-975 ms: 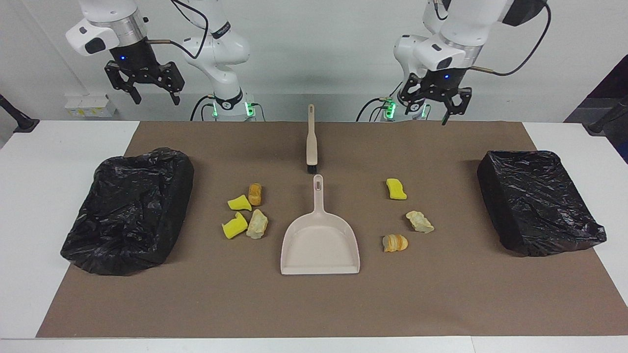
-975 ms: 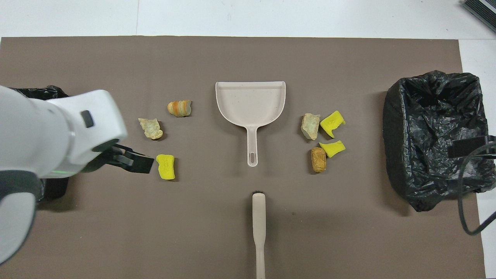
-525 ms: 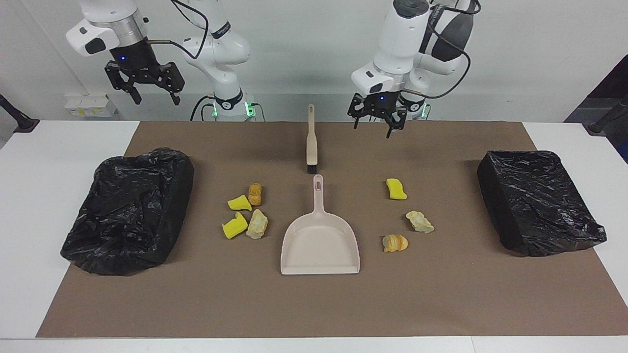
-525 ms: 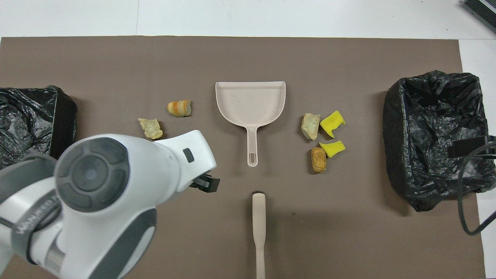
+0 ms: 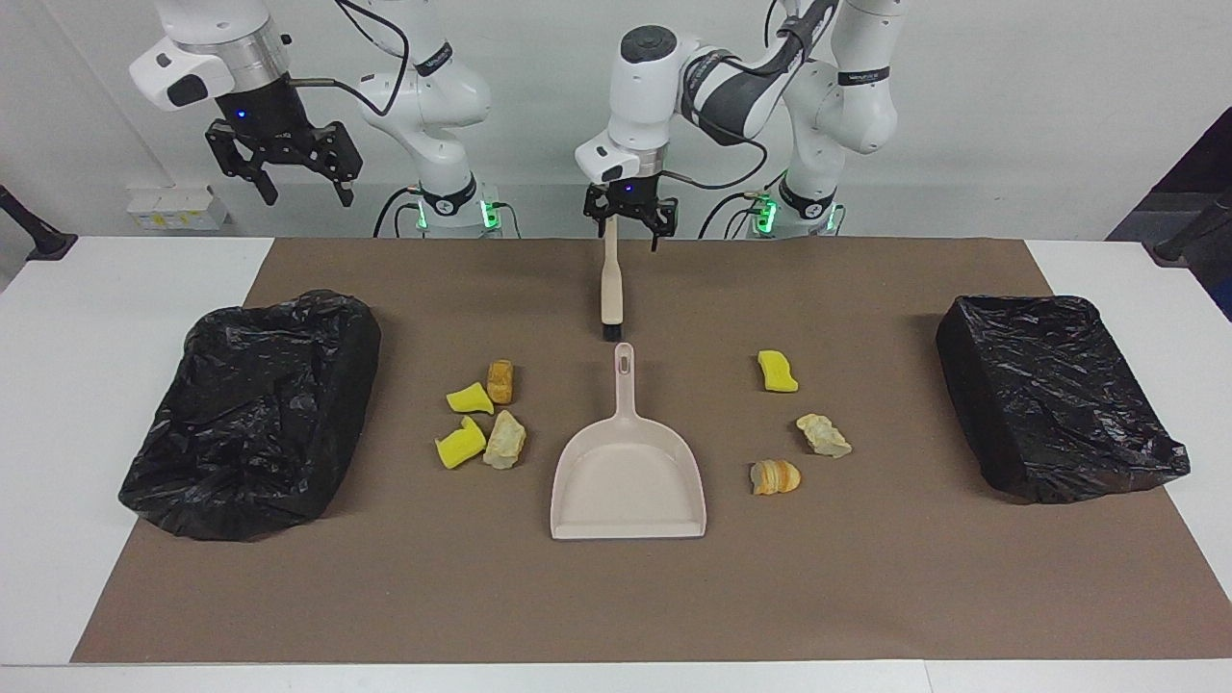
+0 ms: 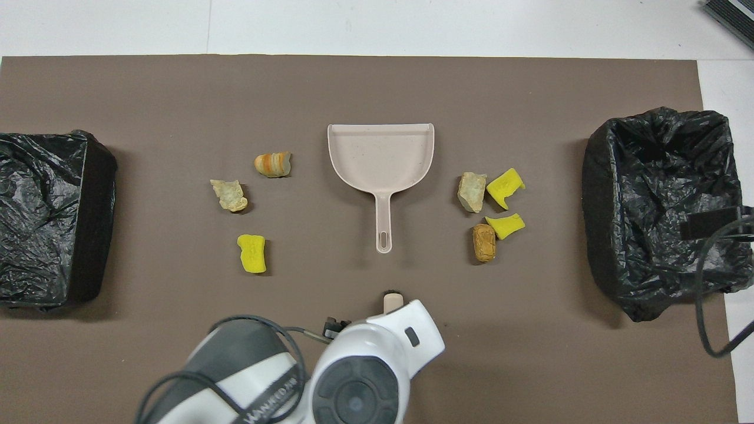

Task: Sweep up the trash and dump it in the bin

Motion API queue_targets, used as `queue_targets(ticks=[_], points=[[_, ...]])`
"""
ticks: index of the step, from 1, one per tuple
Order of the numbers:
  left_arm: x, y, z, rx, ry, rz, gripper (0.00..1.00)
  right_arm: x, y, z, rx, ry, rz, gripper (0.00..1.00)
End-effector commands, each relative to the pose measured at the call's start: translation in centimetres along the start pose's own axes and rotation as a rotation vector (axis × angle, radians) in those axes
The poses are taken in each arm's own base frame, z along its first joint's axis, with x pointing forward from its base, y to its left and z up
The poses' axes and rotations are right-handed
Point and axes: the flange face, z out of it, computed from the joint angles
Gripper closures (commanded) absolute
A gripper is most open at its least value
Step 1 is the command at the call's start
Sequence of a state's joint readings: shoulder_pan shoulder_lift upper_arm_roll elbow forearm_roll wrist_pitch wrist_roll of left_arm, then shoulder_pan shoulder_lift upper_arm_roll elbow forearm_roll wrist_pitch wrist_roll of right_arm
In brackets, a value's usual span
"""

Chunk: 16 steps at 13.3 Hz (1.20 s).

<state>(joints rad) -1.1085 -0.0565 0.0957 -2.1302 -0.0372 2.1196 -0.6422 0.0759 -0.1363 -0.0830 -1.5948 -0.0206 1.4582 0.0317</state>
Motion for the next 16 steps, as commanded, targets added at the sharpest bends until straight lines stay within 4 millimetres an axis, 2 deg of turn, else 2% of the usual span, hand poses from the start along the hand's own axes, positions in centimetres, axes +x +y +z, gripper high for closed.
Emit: queue_targets(ticks=[1,3,5,7,9,12,13,14,16], points=[[-3.8,1.8,3.3,-0.016,-0.012,-0.033,0.00,-0.8,0.1,0.0,0.014,-0.003,-0.034,0.00],[-5.8,2.7,4.4,-0.001,-0.031,-0.003,0.00,-0.8,0.1,-0.1,0.015,-0.002,-0.034,0.00],[-6.5,2.2,6.0,0.016,-0.053,-0.006,0.00,-0.8,0.0,0.1,0.014,-0.006,-0.034,0.00],[-6.6,2.2,6.3,0.013,-0.063,-0.011,0.03,-0.8,0.0,0.2,0.014,-0.008,-0.036,0.00],[-6.3,2.7,8.8,0.040,-0.083,-0.014,0.08,-1.1,0.0,0.2,0.015,-0.011,-0.036,0.00],[-7.0,3.4,9.4,0.011,-0.127,-0.063,0.35,-1.1,0.0,0.3,0.015,-0.012,-0.036,0.00],[-7.1,3.4,9.5,0.010,-0.132,-0.072,0.50,-1.1,0.0,0.3,0.015,-0.014,-0.036,0.00],[-7.0,3.3,9.5,0.011,-0.133,-0.076,0.60,-1.1,0.0,0.3,0.015,-0.014,-0.036,0.00],[-7.1,3.2,9.6,0.022,-0.144,-0.079,0.95,-1.2,0.0,0.2,0.015,-0.012,-0.038,0.00]])
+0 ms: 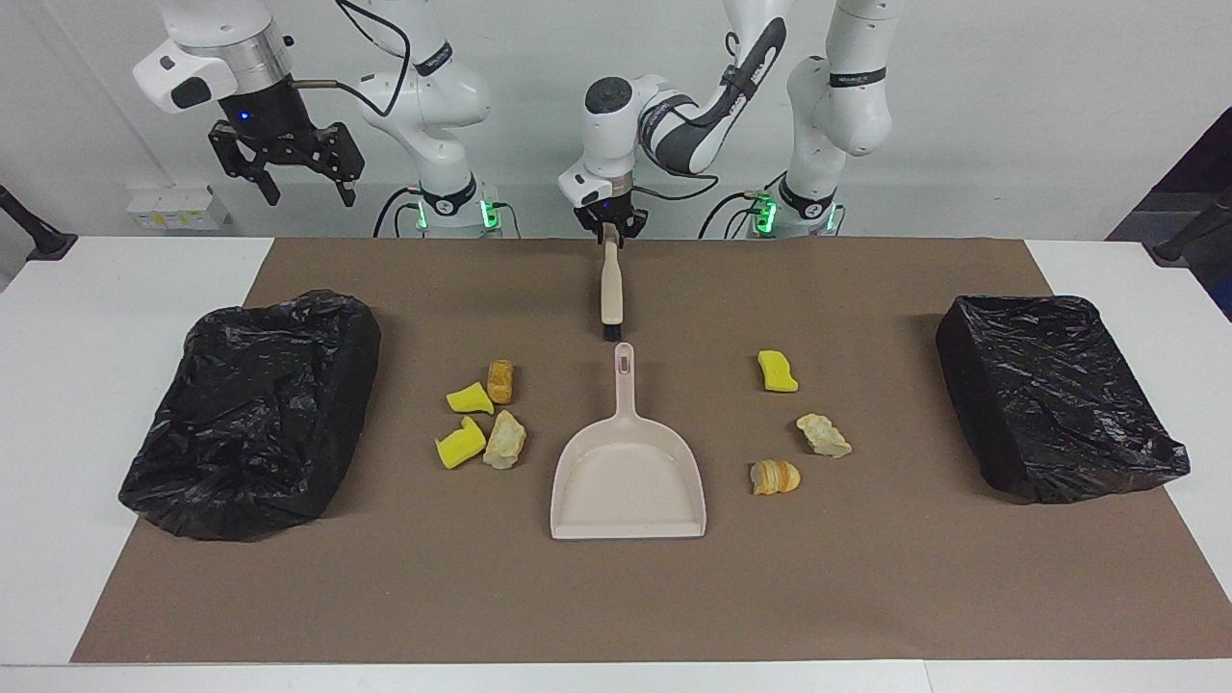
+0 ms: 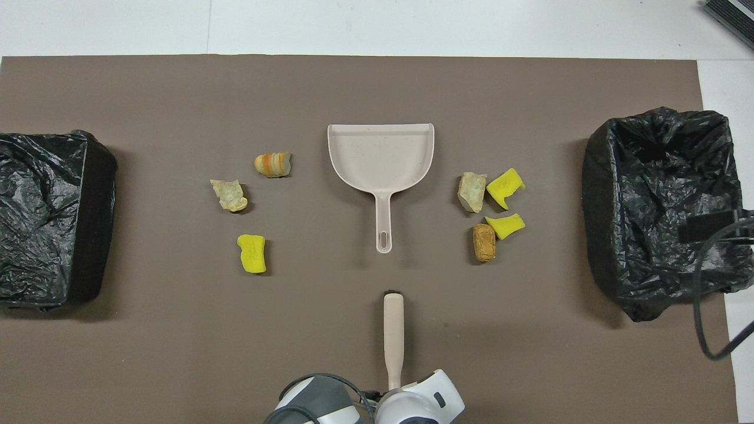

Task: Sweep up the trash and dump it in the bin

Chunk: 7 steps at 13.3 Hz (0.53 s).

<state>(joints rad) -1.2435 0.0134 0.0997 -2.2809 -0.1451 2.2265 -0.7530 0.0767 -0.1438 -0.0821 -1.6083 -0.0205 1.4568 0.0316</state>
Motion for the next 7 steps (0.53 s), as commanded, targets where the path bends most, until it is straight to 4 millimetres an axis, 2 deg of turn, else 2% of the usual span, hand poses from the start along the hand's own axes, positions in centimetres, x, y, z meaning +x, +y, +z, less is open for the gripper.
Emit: queue_targets(ticks=[1,3,4,5,7], points=[[-0.2,-0.2,-0.1,-0.007,-0.007,-0.026,1.00,-1.0,0.0,-0.1,0.015,-0.003,-0.036,0.00],[0.5,-0.8,-1.6,-0.014,-0.003,-0.038,1.00,-1.0,0.0,0.0,0.015,-0.005,-0.036,0.00],[1.1,-1.5,-3.4,-0.011,-0.011,-0.053,1.00,-1.0,0.1,0.0,0.015,-0.005,-0.034,0.00],[2.1,-3.0,-5.2,0.005,-0.015,-0.070,1.00,-1.0,0.0,0.0,0.015,-0.005,-0.036,0.00],[2.7,-6.1,-7.8,0.062,-0.027,-0.085,1.00,-1.0,0.0,0.0,0.015,-0.005,-0.036,0.00]])
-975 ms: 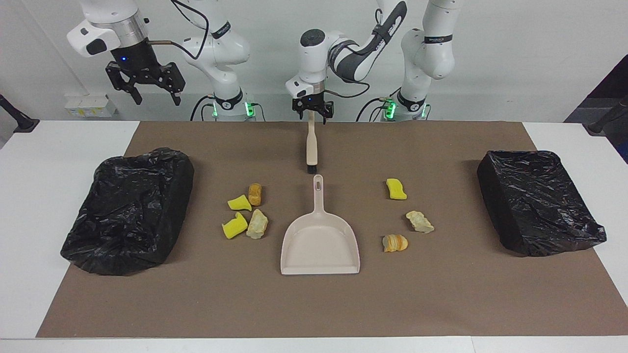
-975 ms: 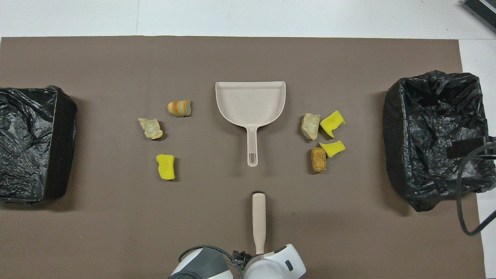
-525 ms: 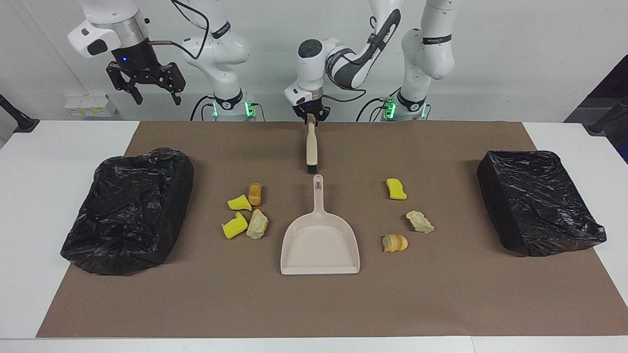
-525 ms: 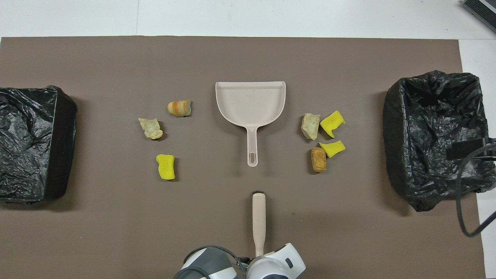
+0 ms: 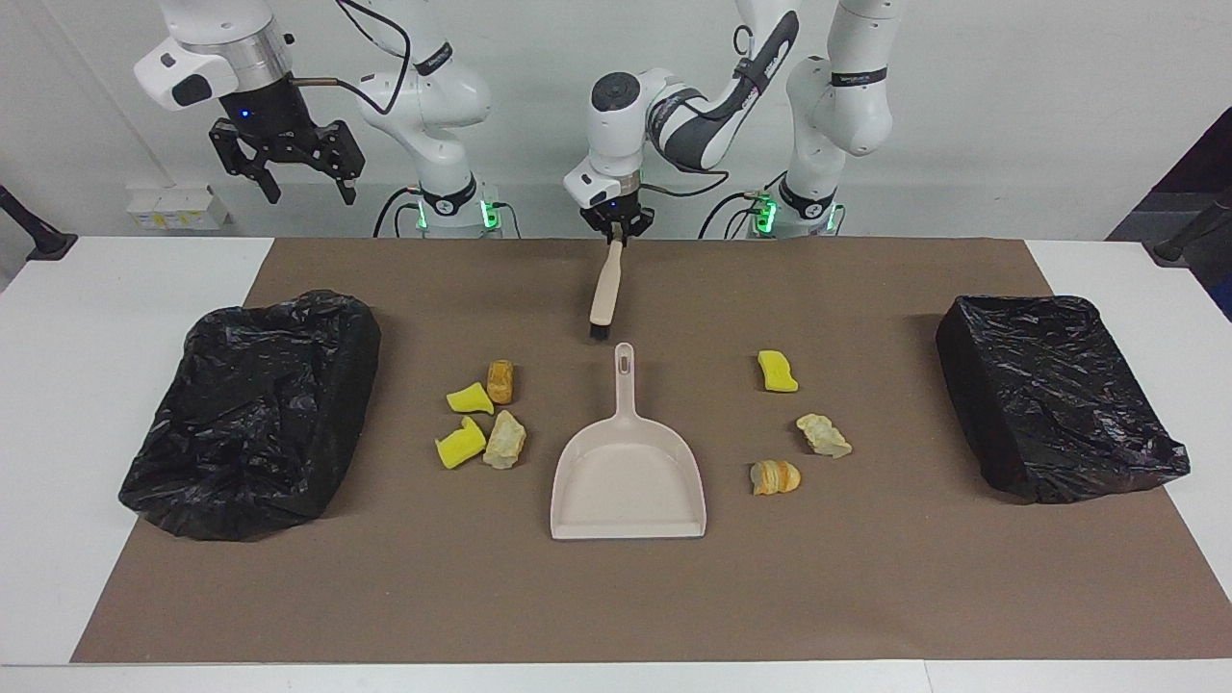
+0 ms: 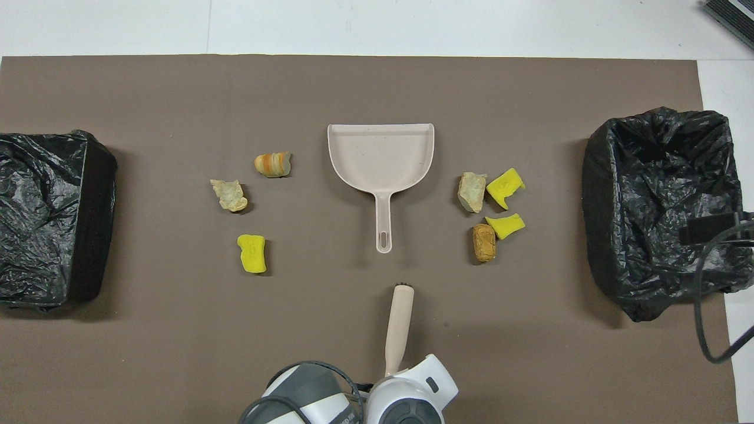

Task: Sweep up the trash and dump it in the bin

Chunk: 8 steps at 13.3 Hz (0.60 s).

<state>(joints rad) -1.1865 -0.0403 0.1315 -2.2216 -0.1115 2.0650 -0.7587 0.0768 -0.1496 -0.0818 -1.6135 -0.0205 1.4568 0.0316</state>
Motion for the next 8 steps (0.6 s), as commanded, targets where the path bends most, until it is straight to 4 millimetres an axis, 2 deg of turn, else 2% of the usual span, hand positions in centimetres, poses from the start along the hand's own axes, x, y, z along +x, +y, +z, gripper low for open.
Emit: queue_targets(ticks=[1,3,5,8], points=[[1.3,-5.3,-4.6,0.041,0.000,-0.055,1.00,-0.8,0.0,0.0,0.014,-0.005,-0.035,0.00],[3.2,-9.2,-5.9,0.066,0.014,-0.088,1.00,-0.8,0.0,0.0,0.014,-0.005,-0.035,0.00],[5.8,-14.2,-7.6,0.043,0.027,-0.124,1.00,-0.8,0.0,0.0,0.014,-0.005,-0.035,0.00],[9.6,-20.6,-7.9,0.029,0.031,-0.223,1.00,-0.9,0.1,-0.1,0.014,-0.004,-0.035,0.00]])
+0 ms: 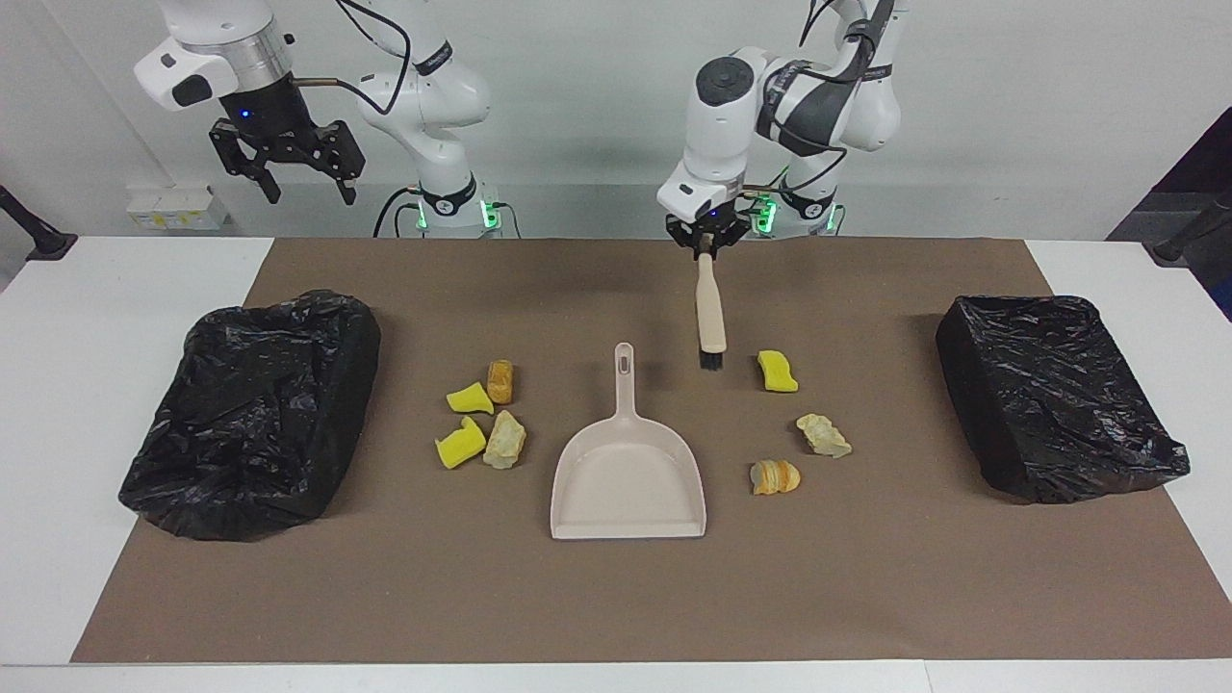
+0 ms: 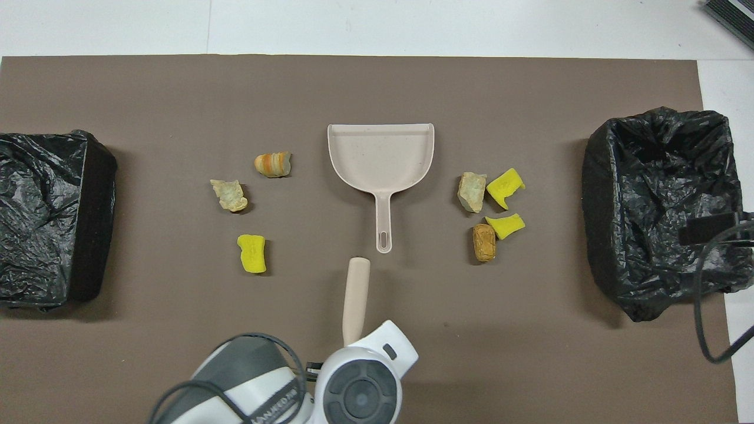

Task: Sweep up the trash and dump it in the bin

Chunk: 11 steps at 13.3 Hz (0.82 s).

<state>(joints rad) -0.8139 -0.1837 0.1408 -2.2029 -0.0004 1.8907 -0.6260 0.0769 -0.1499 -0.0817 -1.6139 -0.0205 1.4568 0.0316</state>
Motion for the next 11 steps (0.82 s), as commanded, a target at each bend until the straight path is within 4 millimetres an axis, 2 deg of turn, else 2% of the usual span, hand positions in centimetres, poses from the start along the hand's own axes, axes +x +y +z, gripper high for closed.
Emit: queue_targets(ticks=[1,3,4,6,8,9,11], points=[[3.0,-4.6,0.1,0.012,-0.003,-0.045,1.00,-0.8,0.1,0.0,0.014,-0.005,-0.035,0.00],[3.8,-7.8,0.7,0.021,-0.043,-0.099,1.00,-0.6,-0.7,0.3,0.012,-0.008,-0.036,0.00],[3.2,-8.2,1.6,0.044,-0.083,-0.135,1.00,0.2,-1.2,1.0,0.008,-0.013,-0.041,0.00],[2.7,-8.0,3.2,0.064,-0.088,-0.331,1.00,1.4,-3.6,1.8,0.001,0.002,-0.062,0.00],[2.1,-7.6,5.2,0.063,-0.069,-0.530,1.00,3.2,-8.5,3.7,-0.001,0.026,-0.048,0.00],[1.6,-7.6,5.9,0.058,-0.077,-0.602,1.00,4.4,-11.1,5.0,0.003,0.029,-0.020,0.00],[1.2,-7.3,7.2,0.016,-0.109,-0.733,1.00,6.4,-15.0,8.4,0.005,0.006,0.007,0.00]])
